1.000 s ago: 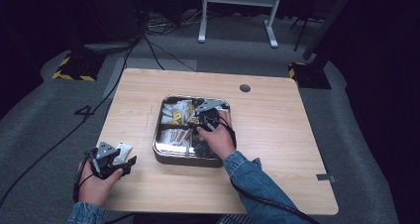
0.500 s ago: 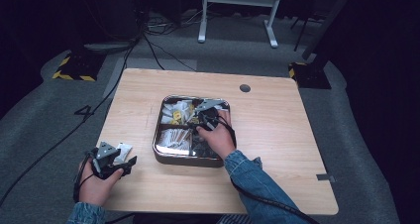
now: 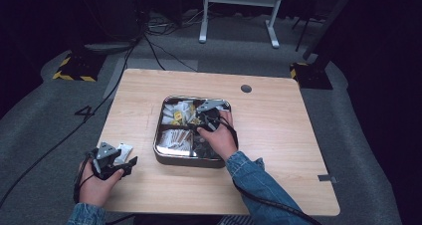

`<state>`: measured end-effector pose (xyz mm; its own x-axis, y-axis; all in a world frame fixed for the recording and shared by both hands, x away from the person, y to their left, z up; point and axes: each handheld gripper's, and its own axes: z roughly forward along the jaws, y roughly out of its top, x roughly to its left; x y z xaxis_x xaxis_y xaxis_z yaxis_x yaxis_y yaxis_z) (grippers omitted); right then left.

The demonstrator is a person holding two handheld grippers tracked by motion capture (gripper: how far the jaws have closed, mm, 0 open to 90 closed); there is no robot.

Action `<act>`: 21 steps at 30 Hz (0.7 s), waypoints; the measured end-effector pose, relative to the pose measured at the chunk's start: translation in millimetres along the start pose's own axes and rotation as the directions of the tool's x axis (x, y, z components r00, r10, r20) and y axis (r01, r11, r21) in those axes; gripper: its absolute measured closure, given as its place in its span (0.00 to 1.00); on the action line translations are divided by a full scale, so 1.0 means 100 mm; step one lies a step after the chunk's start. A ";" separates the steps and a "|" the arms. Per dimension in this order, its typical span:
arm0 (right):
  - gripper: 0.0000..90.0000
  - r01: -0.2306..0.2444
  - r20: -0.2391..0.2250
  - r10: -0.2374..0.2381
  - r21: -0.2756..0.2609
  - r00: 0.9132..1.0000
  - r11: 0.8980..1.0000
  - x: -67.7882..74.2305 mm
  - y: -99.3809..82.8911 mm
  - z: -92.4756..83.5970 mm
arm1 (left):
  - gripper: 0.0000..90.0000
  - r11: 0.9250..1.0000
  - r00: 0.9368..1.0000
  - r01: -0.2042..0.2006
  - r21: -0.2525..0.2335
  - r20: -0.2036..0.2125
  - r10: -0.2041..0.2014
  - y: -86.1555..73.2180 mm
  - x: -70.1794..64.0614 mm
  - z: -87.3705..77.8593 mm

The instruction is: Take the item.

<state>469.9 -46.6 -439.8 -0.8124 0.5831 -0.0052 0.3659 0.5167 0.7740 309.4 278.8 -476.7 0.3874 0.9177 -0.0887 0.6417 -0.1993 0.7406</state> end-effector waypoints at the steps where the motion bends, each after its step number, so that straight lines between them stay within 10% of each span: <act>1: 0.48 -0.002 -0.003 0.002 0.001 1.000 1.000 0.00 0.00 -0.01 | 0.35 1.000 1.000 -0.003 0.000 0.000 0.003 0.00 0.00 0.00; 21: 0.41 -0.020 0.028 0.021 -0.056 0.999 0.998 -0.20 0.00 -0.54 | 0.35 1.000 1.000 0.004 0.000 -0.002 -0.004 0.00 0.02 -0.02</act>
<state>461.6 -92.4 -405.4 -0.7915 0.6112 -0.0064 0.3556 0.4689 0.8085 308.7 281.4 -475.6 0.3837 0.9191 -0.0901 0.6433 -0.1960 0.7401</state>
